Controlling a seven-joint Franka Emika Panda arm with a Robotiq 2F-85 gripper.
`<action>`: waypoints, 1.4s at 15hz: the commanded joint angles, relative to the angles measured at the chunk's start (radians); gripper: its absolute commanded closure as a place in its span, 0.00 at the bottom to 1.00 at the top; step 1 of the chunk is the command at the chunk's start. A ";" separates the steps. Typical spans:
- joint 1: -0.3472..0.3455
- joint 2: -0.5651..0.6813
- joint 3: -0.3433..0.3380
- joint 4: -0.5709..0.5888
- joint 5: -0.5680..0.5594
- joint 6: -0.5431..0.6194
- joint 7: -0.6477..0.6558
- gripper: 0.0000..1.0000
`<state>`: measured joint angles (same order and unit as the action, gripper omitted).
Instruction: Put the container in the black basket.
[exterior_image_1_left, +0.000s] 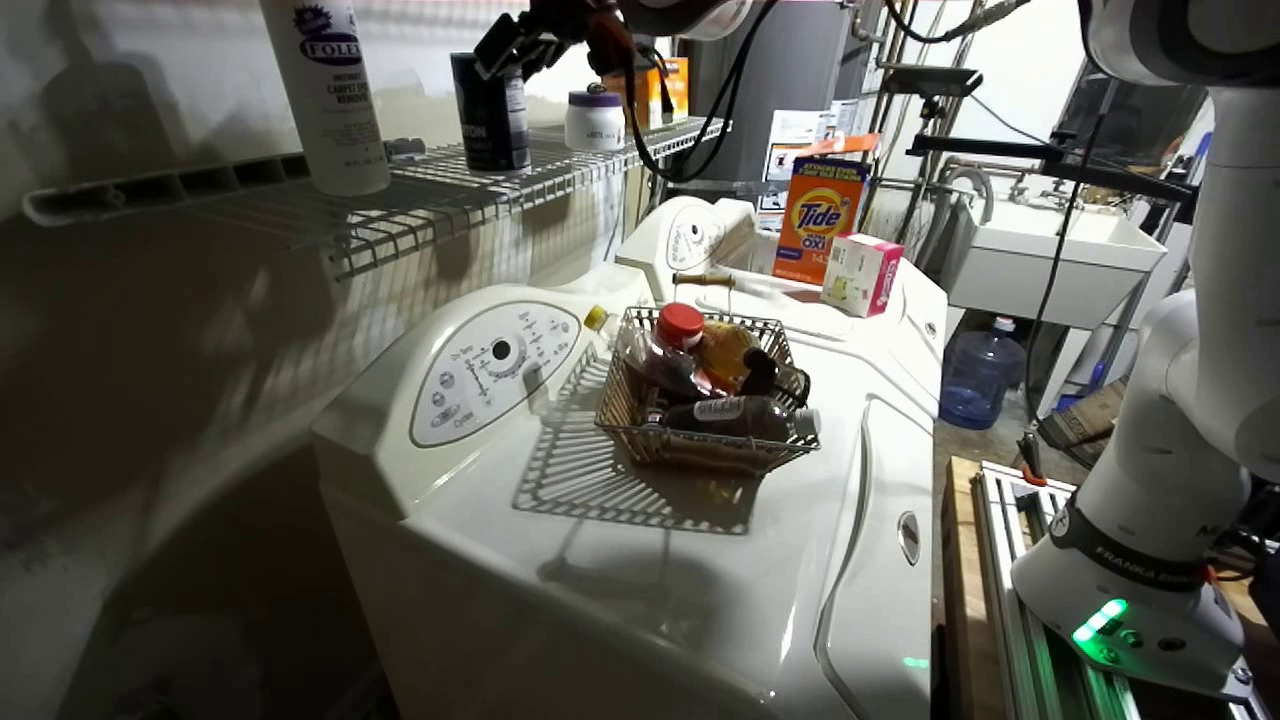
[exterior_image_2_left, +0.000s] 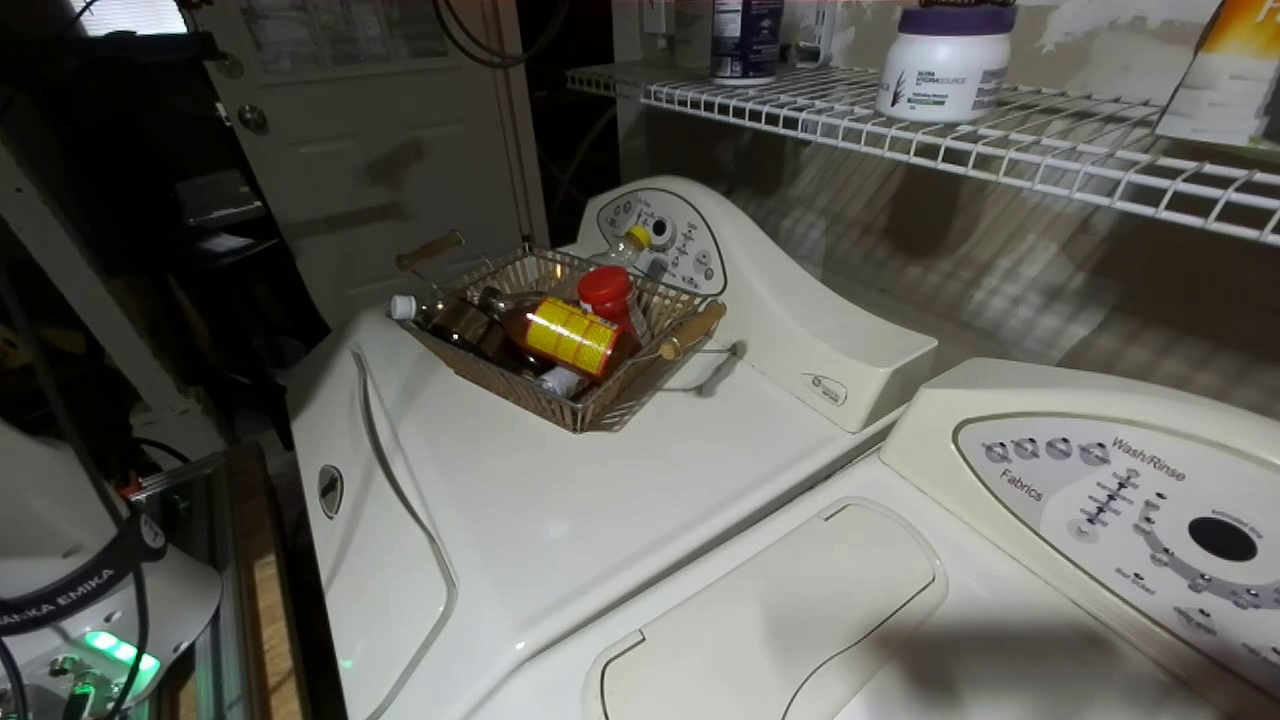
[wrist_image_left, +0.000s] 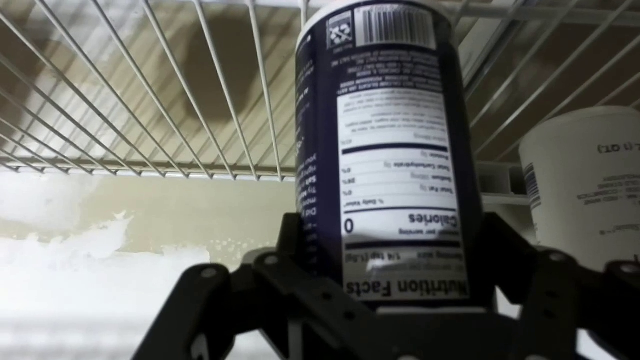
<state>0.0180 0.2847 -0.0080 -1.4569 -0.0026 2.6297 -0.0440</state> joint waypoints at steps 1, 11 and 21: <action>-0.009 -0.007 0.015 0.009 0.026 0.014 0.021 0.38; -0.003 -0.162 0.039 -0.166 0.070 0.124 0.016 0.38; 0.027 -0.497 0.090 -0.614 0.185 0.277 -0.128 0.38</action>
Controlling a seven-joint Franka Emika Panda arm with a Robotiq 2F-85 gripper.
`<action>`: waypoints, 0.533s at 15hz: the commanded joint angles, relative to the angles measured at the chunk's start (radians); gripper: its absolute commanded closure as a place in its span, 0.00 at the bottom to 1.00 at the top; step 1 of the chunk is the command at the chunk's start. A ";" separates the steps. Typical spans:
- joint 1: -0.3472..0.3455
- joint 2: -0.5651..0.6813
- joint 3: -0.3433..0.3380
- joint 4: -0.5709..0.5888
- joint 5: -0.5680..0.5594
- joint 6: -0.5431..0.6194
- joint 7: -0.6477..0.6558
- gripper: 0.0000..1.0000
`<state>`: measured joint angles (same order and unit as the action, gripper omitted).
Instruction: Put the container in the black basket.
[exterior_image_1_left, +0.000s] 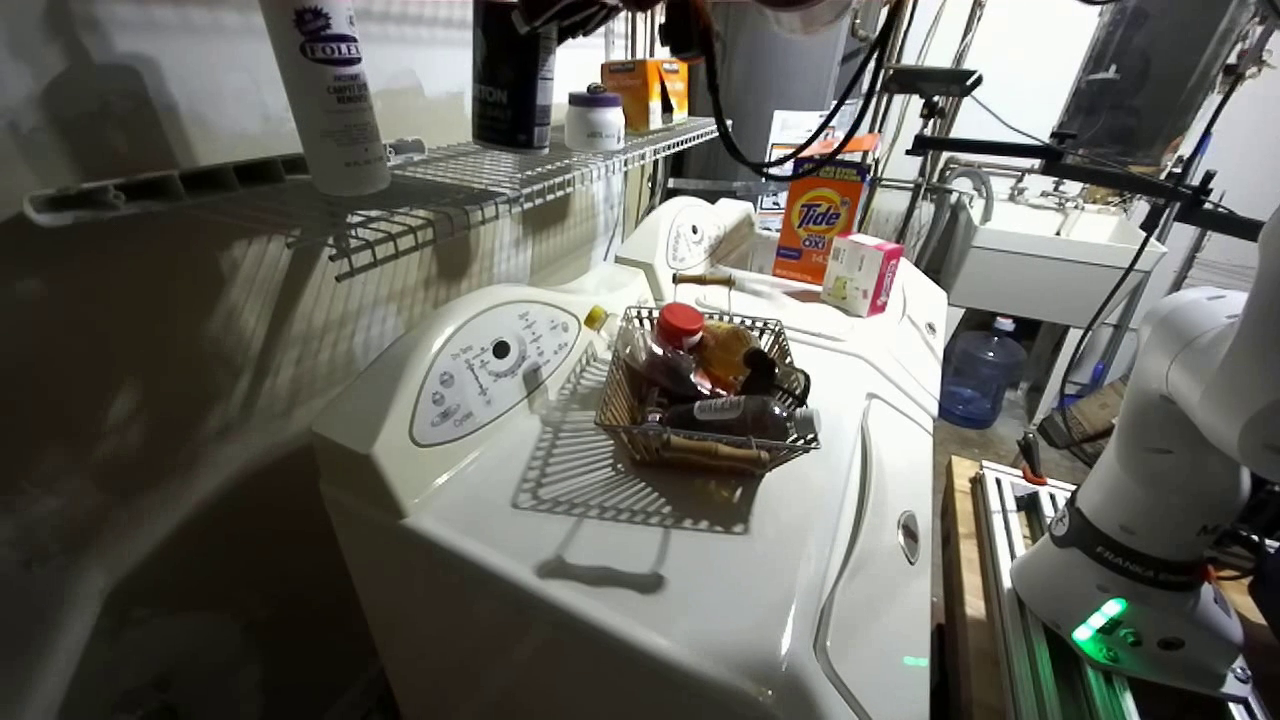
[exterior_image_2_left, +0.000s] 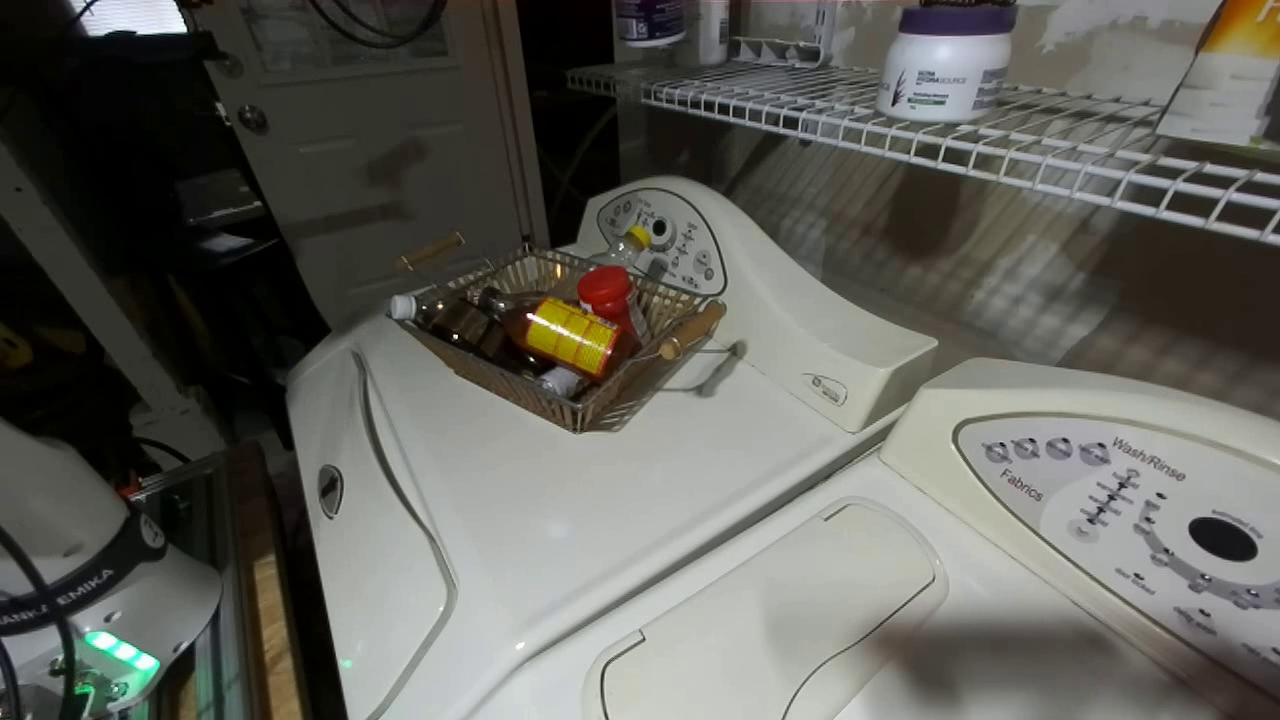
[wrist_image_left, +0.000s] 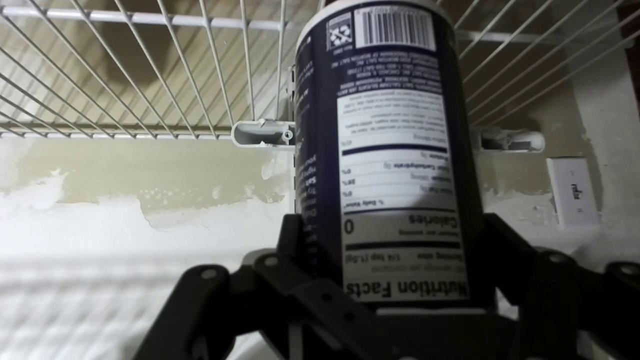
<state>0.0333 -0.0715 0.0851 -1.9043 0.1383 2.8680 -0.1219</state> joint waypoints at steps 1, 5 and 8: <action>0.017 -0.171 -0.007 -0.202 0.045 0.032 -0.055 0.38; 0.033 -0.272 -0.012 -0.329 0.028 -0.036 -0.076 0.38; 0.055 -0.314 -0.025 -0.408 0.040 -0.068 -0.100 0.38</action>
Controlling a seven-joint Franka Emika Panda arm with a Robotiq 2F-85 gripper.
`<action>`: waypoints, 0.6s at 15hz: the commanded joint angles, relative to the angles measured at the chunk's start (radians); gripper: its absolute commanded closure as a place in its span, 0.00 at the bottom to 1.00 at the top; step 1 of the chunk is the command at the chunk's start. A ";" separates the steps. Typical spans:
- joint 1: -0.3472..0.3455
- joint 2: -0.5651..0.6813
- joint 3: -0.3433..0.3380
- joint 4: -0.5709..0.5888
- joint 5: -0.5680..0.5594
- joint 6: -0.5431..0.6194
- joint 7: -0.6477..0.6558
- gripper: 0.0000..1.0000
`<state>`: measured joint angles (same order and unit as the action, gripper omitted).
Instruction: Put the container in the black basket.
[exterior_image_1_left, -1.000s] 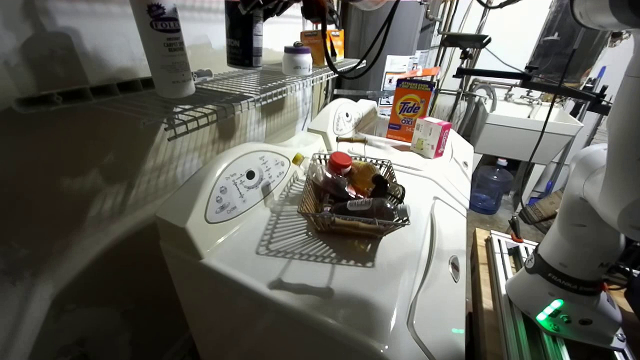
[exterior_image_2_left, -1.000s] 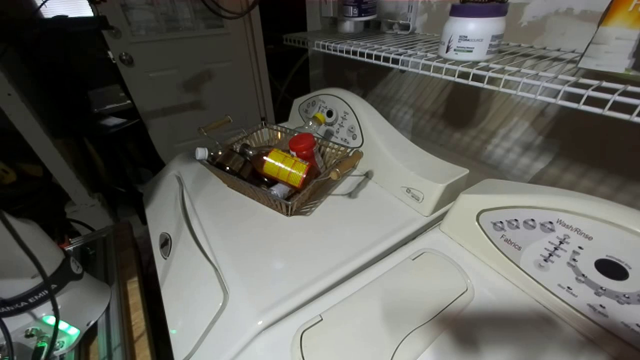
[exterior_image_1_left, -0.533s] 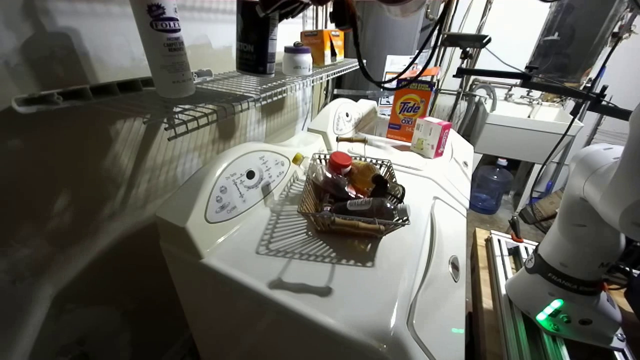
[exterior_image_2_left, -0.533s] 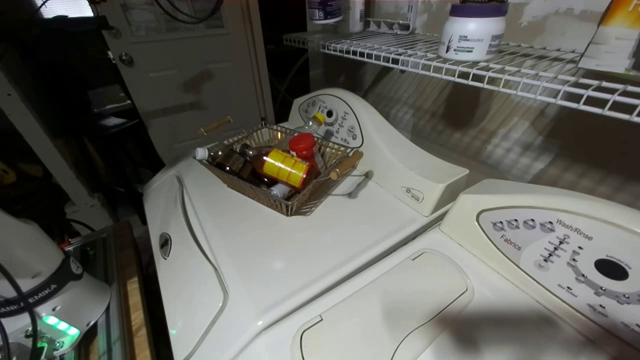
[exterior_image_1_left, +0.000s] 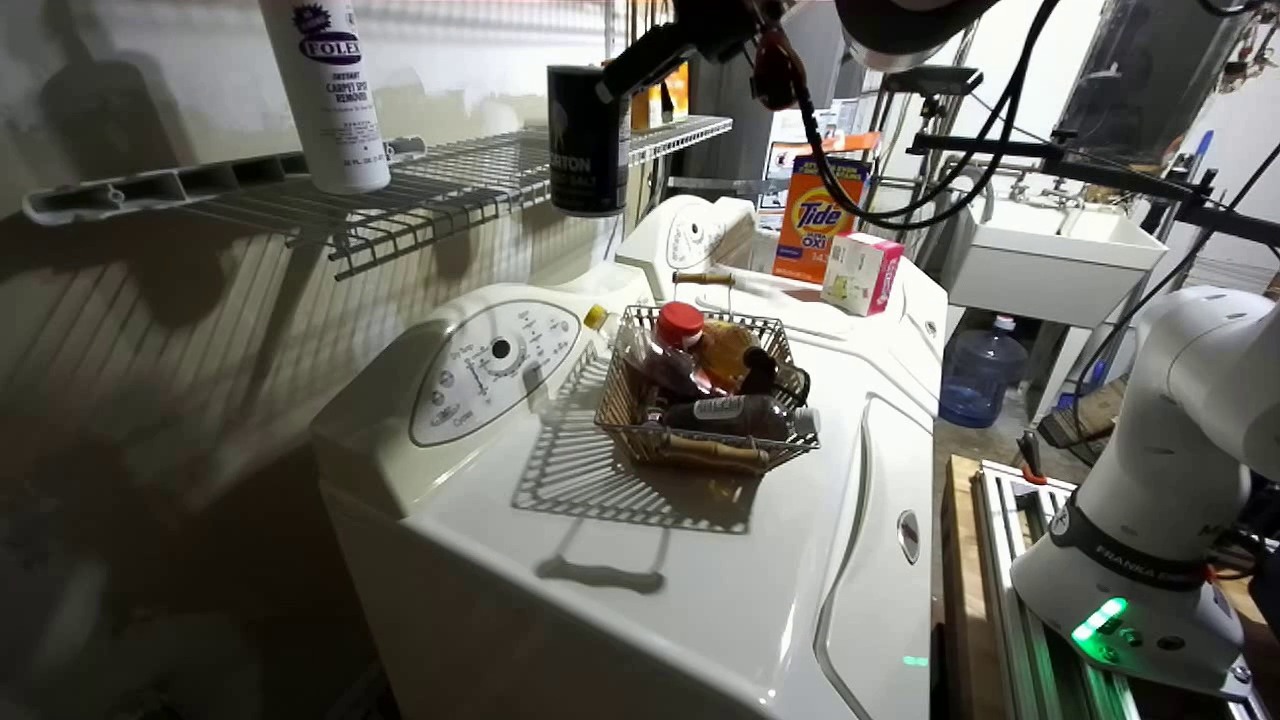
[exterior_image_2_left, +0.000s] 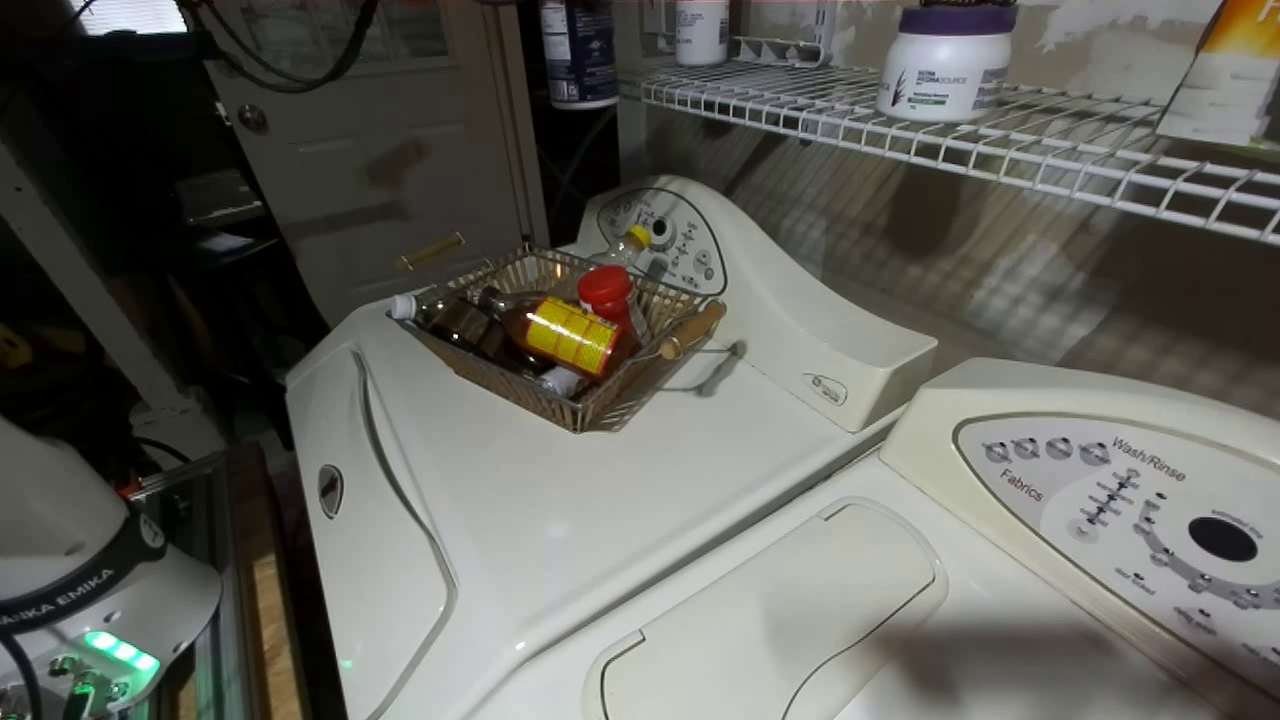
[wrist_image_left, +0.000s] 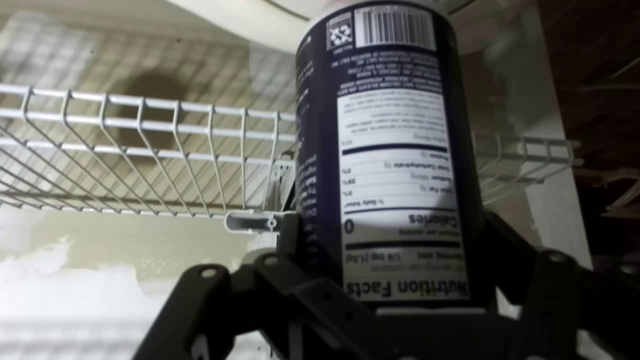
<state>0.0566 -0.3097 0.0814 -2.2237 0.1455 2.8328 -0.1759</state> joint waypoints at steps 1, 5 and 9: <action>0.038 -0.086 -0.025 -0.113 0.027 -0.053 -0.056 0.38; 0.116 -0.093 -0.089 -0.184 0.028 -0.099 -0.076 0.38; 0.170 -0.063 -0.136 -0.228 0.065 -0.139 -0.125 0.38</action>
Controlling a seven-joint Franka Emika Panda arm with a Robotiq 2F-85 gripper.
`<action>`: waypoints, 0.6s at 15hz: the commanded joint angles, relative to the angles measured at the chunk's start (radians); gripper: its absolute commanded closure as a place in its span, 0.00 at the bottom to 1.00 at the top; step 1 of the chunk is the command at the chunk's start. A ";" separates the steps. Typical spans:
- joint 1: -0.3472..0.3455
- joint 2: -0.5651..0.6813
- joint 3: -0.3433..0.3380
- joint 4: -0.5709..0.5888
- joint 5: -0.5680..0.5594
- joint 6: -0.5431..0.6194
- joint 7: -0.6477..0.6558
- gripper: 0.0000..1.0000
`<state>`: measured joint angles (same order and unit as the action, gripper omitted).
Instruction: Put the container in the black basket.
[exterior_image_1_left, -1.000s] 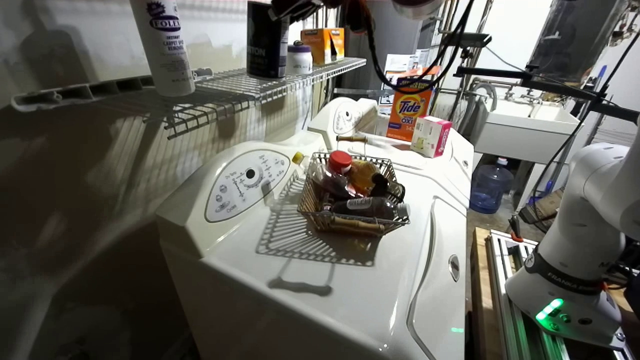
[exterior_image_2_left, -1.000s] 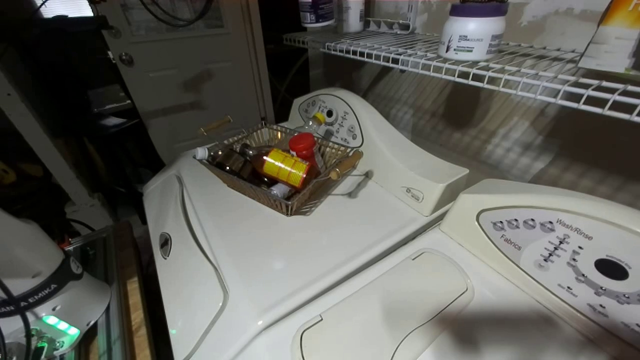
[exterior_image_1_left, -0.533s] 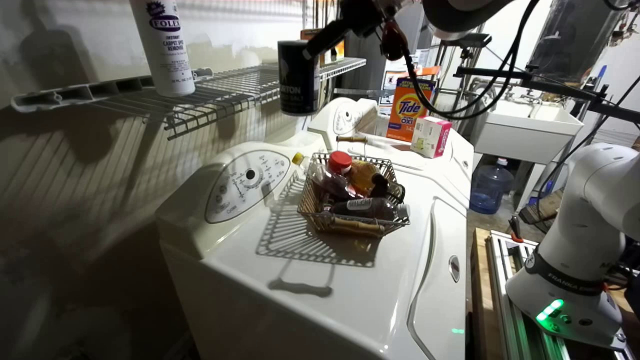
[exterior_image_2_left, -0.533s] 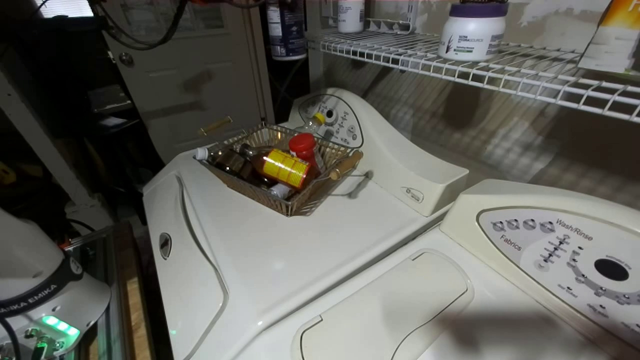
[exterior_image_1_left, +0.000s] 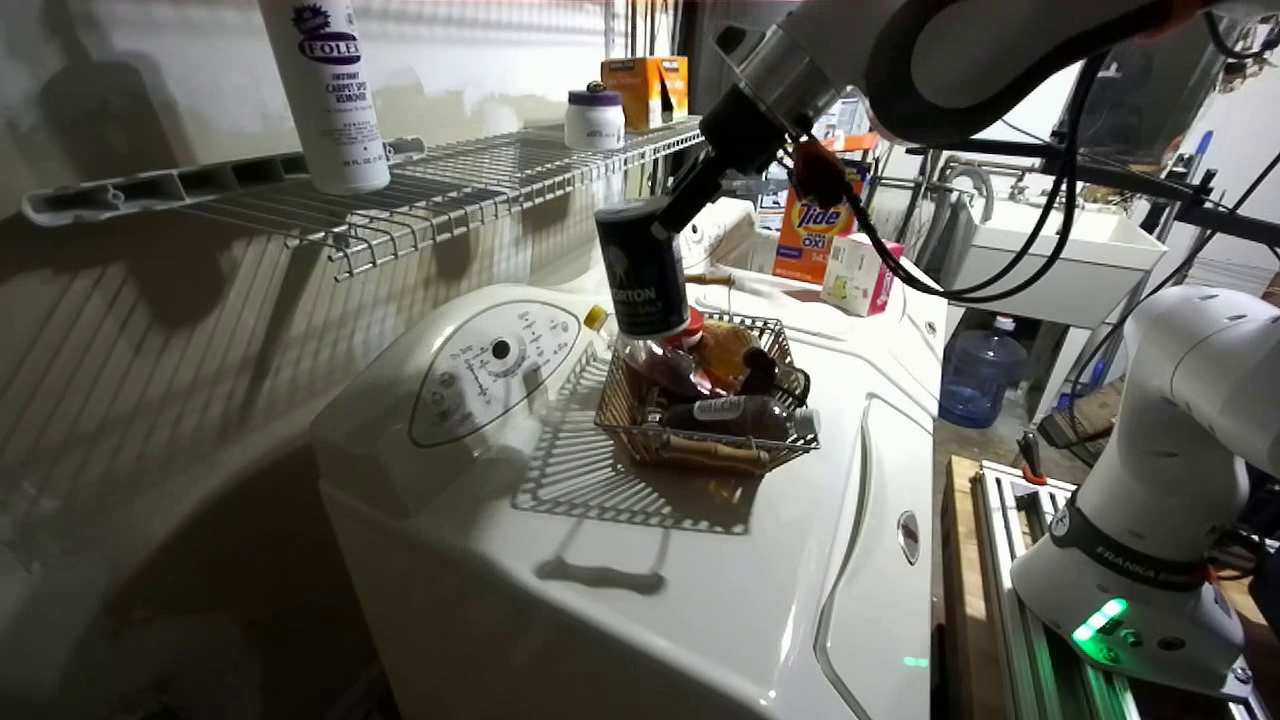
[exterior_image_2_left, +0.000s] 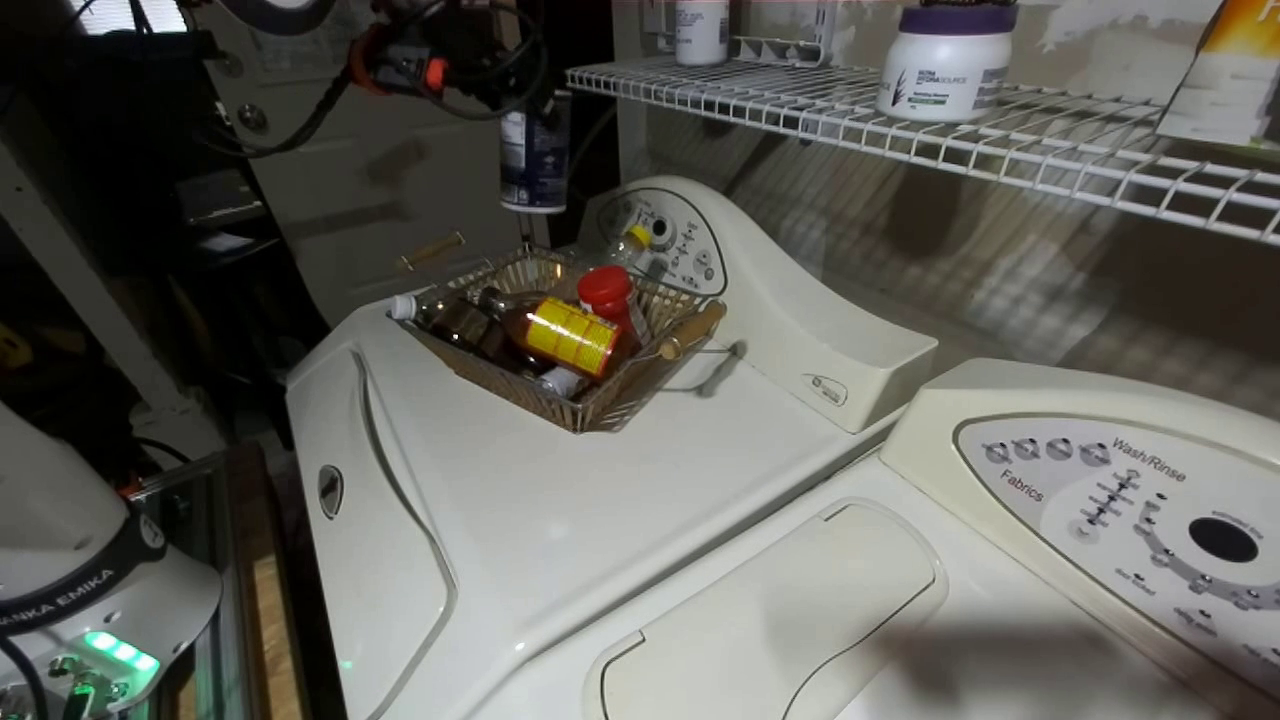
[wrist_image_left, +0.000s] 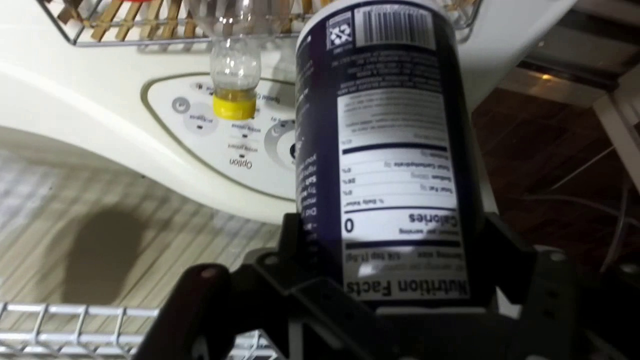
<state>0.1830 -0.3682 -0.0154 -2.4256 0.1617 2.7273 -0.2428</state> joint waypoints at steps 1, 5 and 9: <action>0.057 0.000 -0.050 -0.035 0.063 -0.046 -0.074 0.38; 0.056 0.030 -0.056 -0.056 0.069 -0.067 -0.091 0.38; 0.057 0.079 -0.052 -0.053 0.079 -0.050 -0.100 0.38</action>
<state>0.2259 -0.3193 -0.0611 -2.4914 0.1946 2.6677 -0.3031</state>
